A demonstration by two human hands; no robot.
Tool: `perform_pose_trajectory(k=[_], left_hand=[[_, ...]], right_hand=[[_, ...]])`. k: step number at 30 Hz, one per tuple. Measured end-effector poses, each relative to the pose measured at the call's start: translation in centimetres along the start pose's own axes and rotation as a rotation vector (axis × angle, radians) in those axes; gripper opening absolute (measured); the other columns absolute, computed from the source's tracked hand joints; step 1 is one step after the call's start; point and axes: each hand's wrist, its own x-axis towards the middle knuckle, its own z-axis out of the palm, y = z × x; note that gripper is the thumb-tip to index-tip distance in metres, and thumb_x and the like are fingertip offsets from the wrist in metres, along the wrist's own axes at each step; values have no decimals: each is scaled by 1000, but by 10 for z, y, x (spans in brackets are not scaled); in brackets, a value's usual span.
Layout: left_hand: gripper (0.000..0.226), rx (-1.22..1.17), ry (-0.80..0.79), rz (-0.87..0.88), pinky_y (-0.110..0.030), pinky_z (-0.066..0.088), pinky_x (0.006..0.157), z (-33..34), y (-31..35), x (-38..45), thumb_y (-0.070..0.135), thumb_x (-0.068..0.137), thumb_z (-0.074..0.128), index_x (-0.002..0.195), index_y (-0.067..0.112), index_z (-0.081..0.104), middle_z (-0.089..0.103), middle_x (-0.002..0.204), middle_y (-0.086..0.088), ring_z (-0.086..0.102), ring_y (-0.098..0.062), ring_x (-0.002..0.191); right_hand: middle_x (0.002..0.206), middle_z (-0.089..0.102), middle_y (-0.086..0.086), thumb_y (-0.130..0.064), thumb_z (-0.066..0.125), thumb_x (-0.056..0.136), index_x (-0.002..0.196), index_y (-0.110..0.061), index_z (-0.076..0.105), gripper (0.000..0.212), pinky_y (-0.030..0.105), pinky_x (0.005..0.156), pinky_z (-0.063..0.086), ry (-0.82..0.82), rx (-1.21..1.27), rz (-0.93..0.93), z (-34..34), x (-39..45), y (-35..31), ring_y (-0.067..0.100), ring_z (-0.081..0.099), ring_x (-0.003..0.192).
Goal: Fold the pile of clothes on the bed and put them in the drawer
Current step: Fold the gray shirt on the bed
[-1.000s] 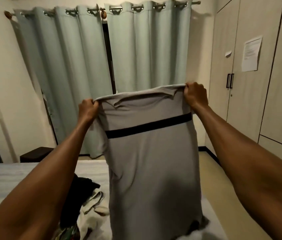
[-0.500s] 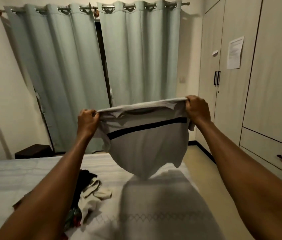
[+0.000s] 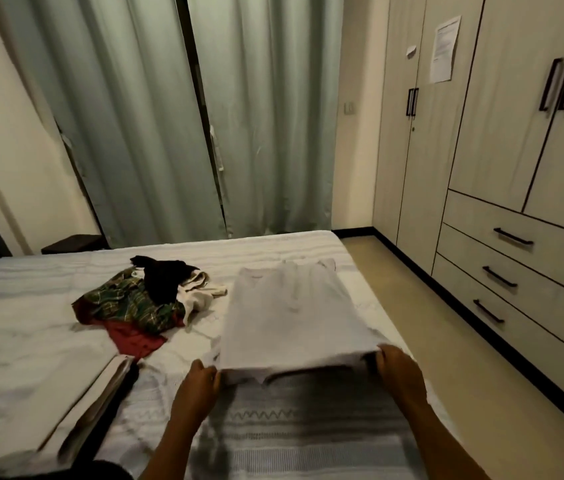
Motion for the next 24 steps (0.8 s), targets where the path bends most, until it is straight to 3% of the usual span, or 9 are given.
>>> perform_pose_trajectory(k=[2, 5, 8, 10, 15, 17, 20, 22, 24], left_hand=[[25, 148, -74, 38, -32, 45, 71, 18, -12, -33, 24, 103, 47, 102, 9, 67, 53, 108, -8, 63, -28, 88], [24, 269, -196, 95, -29, 46, 72, 37, -26, -59, 24, 103, 42, 109, 15, 64, 54, 115, -3, 61, -20, 95], [28, 169, -226, 70, -31, 44, 75, 49, -25, -73, 33, 102, 45, 119, 16, 58, 55, 120, -5, 60, -23, 101], [34, 142, -218, 55, -35, 48, 82, 55, -19, -80, 36, 100, 47, 128, 17, 53, 56, 123, -7, 59, -26, 106], [31, -99, -205, -198, -37, 50, 84, 68, -8, -72, 43, 96, 54, 111, 17, 61, 67, 110, -8, 63, -30, 103], [42, -281, -207, -356, -36, 47, 86, 69, 3, -61, 46, 96, 56, 111, 7, 63, 65, 114, -14, 62, -35, 109], [67, -437, -183, -571, -34, 43, 85, 73, 9, -43, 51, 91, 63, 123, -7, 54, 60, 123, -24, 59, -41, 115], [74, -464, -178, -649, -39, 54, 86, 86, 1, -28, 60, 78, 68, 115, -3, 60, 67, 112, -22, 66, -40, 100], [58, -458, -198, -671, -48, 60, 79, 112, -21, -10, 55, 76, 70, 99, 2, 66, 71, 98, -20, 69, -38, 85]], right_hand=[[101, 71, 16, -21, 43, 102, 105, -6, 69, 30, 38, 76, 56, 37, -100, -25, 7, -44, 23, 35, 69, 90], [79, 73, 19, -13, 60, 79, 89, 2, 74, 23, 42, 53, 59, 116, -157, -124, 23, -89, 57, 34, 73, 64], [92, 74, 17, -8, 74, 83, 98, -2, 74, 16, 41, 67, 60, 45, -201, -130, 35, -103, 79, 35, 73, 79], [98, 72, 11, -18, 74, 90, 102, -8, 72, 16, 36, 72, 53, 9, -199, -111, 40, -109, 87, 31, 70, 87], [94, 67, 3, -26, 60, 98, 93, -17, 66, 12, 38, 67, 50, -13, -48, -49, 37, -114, 69, 26, 64, 83], [97, 67, -1, -23, 63, 94, 92, -25, 68, 6, 36, 70, 50, 3, 103, 79, 35, -110, 64, 22, 64, 86], [117, 65, 7, -10, 57, 91, 108, -22, 69, 24, 35, 80, 47, 158, 295, 289, 31, -94, 58, 29, 62, 100], [127, 61, 13, -19, 58, 93, 127, -17, 61, 34, 38, 87, 47, 139, 332, 448, 28, -75, 57, 35, 60, 110], [125, 63, 16, -37, 63, 93, 133, -13, 54, 47, 43, 89, 53, 43, 331, 581, 27, -57, 64, 37, 64, 105]])
